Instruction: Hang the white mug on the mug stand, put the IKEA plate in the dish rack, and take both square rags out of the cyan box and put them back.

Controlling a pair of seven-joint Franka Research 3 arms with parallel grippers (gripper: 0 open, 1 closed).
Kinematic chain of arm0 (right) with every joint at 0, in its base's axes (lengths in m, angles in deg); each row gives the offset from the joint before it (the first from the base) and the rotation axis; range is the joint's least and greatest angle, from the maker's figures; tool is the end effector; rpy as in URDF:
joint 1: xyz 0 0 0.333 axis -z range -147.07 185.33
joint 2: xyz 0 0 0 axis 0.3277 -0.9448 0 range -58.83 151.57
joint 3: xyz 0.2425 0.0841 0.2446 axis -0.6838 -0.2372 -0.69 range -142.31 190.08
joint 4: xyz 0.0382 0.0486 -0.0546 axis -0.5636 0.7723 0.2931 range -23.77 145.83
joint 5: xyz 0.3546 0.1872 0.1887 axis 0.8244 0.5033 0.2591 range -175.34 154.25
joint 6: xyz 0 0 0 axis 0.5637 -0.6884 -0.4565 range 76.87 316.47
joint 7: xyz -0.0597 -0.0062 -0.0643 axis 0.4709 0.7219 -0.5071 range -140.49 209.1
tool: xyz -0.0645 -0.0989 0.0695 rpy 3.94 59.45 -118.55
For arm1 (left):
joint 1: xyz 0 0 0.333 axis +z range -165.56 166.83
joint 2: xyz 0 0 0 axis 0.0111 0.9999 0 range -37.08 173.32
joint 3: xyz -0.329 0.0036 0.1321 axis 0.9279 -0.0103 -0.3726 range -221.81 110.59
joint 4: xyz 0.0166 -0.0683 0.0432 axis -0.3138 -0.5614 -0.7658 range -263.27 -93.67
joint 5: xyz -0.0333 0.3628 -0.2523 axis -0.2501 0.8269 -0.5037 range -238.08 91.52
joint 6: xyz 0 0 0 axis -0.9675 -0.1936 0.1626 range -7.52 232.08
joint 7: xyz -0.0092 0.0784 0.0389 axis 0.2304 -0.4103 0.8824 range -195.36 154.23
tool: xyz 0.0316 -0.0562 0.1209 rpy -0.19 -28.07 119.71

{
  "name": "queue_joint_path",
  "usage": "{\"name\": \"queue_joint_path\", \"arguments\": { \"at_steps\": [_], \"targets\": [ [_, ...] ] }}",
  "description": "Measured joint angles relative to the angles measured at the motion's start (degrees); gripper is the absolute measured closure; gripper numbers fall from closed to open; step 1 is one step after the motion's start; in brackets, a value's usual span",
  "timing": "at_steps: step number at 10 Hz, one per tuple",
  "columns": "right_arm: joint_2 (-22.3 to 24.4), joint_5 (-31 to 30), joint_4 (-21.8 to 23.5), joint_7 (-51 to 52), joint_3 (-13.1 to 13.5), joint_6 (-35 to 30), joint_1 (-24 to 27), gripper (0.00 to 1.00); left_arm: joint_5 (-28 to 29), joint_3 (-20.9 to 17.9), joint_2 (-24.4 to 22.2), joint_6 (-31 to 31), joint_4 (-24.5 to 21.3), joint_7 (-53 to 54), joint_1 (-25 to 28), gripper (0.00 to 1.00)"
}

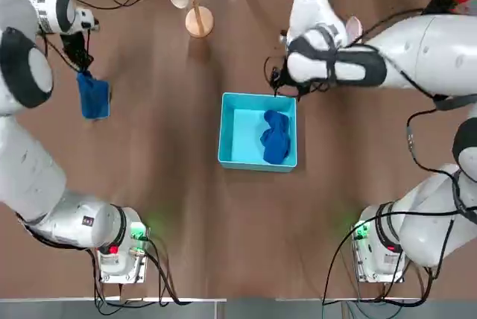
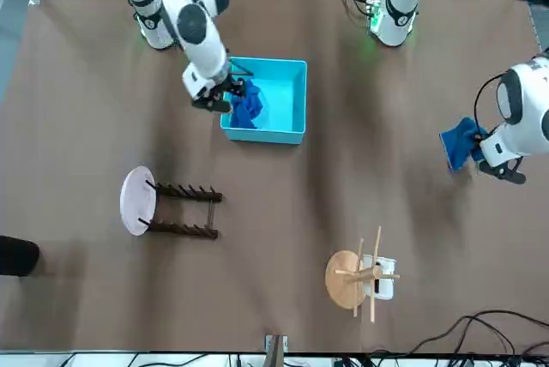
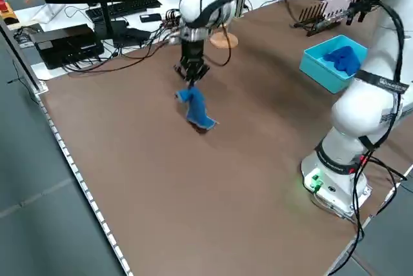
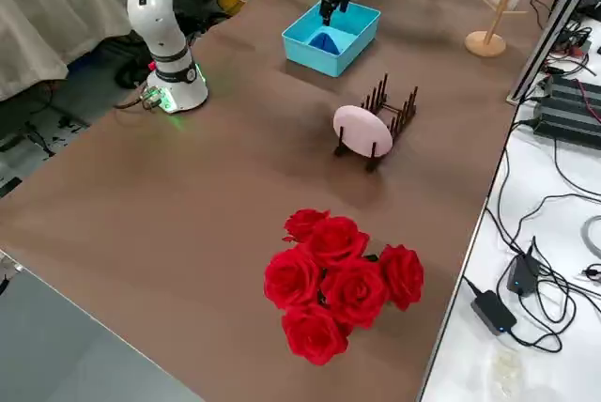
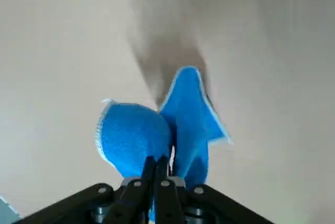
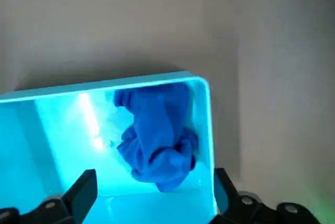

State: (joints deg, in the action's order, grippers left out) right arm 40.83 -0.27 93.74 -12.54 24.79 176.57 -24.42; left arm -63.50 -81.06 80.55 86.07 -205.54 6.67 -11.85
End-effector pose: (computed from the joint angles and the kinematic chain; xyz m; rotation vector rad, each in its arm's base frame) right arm 0.4195 0.4015 0.3197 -3.0782 0.2812 0.2465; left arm 0.5806 0.1447 0.3000 -2.9190 0.5105 0.3944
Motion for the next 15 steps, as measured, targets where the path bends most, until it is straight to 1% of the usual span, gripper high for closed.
{"name": "queue_joint_path", "arguments": {
  "at_steps": [2,5,6,8,9,10,11,12,13,14,15],
  "targets": [
    [-3.1,0.0,1.2,-0.8,0.0,4.7,-1.6,0.01,-1.3,4.9,-5.6,-4.0,0.0,-5.6,-0.2,0.97],
    [-7.0,0.0,6.3,-1.1,0.1,15.5,-4.7,0.01,-6.6,13.6,-13.6,-9.2,0.2,-15.0,-0.2,0.97],
    [-8.2,0.0,7.3,-1.3,0.1,17.8,-5.6,0.01,-8.1,16.4,-16.1,-10.6,0.3,-18.6,-0.2,0.97],
    [-9.8,0.0,7.6,-1.8,0.1,19.7,-6.7,0.01,-10.6,23.5,-19.5,-12.7,0.8,-26.8,-0.2,0.97],
    [-10.0,0.0,7.6,-1.9,0.1,19.8,-6.9,0.03,-11.7,27.2,-20.0,-13.6,1.6,-30.9,-0.2,0.97],
    [-10.0,0.0,7.5,-2.0,0.1,19.8,-7.1,0.12,-13.5,30.7,-20.0,-13.7,2.6,-34.8,-0.3,0.97],
    [-10.0,0.0,7.5,-2.2,0.1,19.8,-7.2,0.15,-14.9,33.8,-19.5,-13.7,3.5,-38.2,-0.4,0.97],
    [-10.0,0.0,7.5,-2.5,0.2,19.7,-7.2,0.33,-15.7,36.6,-18.4,-13.7,4.8,-41.1,-0.6,0.97],
    [-10.0,0.0,7.5,-2.6,0.4,19.0,-7.2,0.48,-15.8,39.6,-16.7,-13.7,6.4,-44.3,-0.5,0.97],
    [-9.9,0.0,7.3,-2.6,0.6,18.0,-7.2,0.65,-15.9,42.8,-14.9,-13.1,7.8,-47.5,-0.5,0.97],
    [-9.6,0.0,7.0,-2.6,0.8,16.7,-7.1,0.8,-15.9,45.9,-13.4,-11.3,8.5,-50.9,-0.5,0.97]
  ]
}}
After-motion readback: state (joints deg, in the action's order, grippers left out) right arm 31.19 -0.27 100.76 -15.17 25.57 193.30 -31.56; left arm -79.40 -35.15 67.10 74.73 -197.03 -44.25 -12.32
